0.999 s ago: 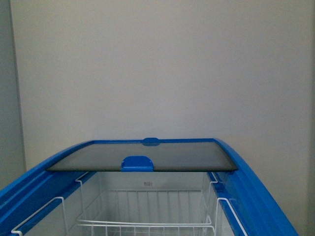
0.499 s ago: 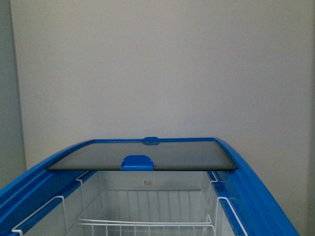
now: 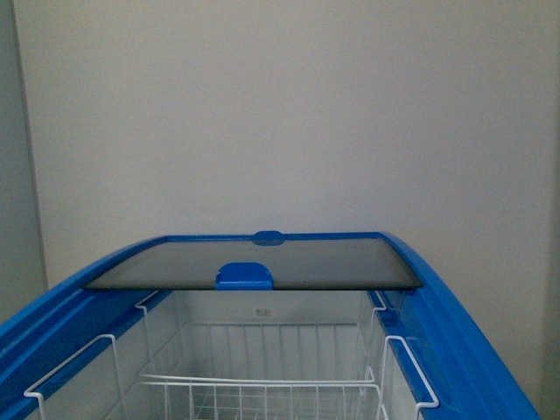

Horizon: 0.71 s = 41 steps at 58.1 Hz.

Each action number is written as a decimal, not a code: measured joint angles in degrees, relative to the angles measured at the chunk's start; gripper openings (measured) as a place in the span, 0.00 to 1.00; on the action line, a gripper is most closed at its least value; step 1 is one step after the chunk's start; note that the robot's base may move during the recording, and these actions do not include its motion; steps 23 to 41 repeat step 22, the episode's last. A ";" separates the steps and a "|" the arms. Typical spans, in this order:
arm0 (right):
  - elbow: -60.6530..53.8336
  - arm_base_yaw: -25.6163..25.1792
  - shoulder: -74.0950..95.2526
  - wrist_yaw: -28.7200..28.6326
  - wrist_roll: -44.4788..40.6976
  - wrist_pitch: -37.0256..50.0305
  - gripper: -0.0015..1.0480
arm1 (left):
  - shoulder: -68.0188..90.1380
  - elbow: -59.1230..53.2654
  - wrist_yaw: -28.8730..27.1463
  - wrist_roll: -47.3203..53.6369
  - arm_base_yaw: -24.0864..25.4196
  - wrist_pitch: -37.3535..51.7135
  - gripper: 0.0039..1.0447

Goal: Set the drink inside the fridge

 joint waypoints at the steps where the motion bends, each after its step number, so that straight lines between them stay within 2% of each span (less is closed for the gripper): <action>1: 0.00 0.00 0.00 0.00 0.00 0.00 0.92 | 0.00 0.00 0.00 0.00 0.02 0.00 0.92; 41: 0.00 0.00 0.00 0.00 0.00 0.00 0.93 | 0.00 0.00 -0.02 0.00 0.00 0.00 0.92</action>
